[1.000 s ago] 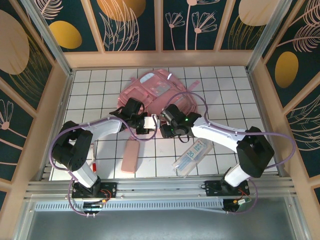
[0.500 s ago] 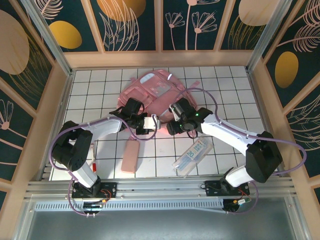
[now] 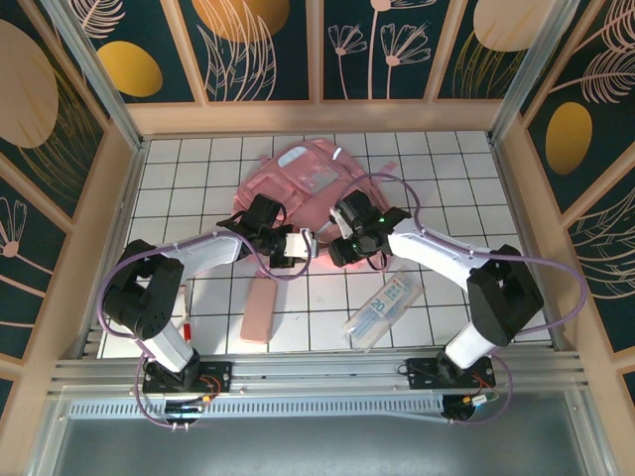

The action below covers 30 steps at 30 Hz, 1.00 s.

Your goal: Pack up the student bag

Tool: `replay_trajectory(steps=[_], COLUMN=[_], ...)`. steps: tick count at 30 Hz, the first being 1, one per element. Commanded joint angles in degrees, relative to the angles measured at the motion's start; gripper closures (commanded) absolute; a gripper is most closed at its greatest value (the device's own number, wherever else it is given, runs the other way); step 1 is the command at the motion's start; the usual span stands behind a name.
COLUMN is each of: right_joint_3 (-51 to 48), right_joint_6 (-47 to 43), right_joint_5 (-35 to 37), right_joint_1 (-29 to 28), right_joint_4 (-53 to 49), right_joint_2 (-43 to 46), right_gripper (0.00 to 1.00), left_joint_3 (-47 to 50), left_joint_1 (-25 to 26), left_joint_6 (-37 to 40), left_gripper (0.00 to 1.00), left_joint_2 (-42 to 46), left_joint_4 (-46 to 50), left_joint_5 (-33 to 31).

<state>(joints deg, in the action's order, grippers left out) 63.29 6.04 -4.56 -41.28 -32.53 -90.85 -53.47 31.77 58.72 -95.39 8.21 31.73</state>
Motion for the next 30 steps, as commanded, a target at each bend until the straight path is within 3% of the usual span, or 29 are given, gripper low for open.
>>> replay_trajectory(steps=[1,12,22,30], right_joint_3=[1.35,0.36,-3.39,-6.82], right_joint_6=[-1.36,-2.36,-1.3,-1.01], right_joint_5=[-3.91,-12.24,-24.09,-29.4], right_joint_1=[0.34,3.9,7.7,9.56], right_joint_4=[1.56,2.66,7.44,9.9], right_joint_2=[-0.48,1.17,3.54,4.46], right_gripper=[0.55,0.69,0.7,0.8], left_joint_3=[-1.24,-0.76,-0.47,-0.79], left_joint_1=[0.05,0.01,0.02,0.03], left_joint_6=[1.72,2.17,2.54,2.28], left_gripper=[1.0,1.0,1.0,1.0], left_joint_2=[0.78,0.75,0.69,0.47], left_joint_4=[0.76,0.85,1.02,1.03], left_joint_5=[6.08,5.68,5.47,5.48])
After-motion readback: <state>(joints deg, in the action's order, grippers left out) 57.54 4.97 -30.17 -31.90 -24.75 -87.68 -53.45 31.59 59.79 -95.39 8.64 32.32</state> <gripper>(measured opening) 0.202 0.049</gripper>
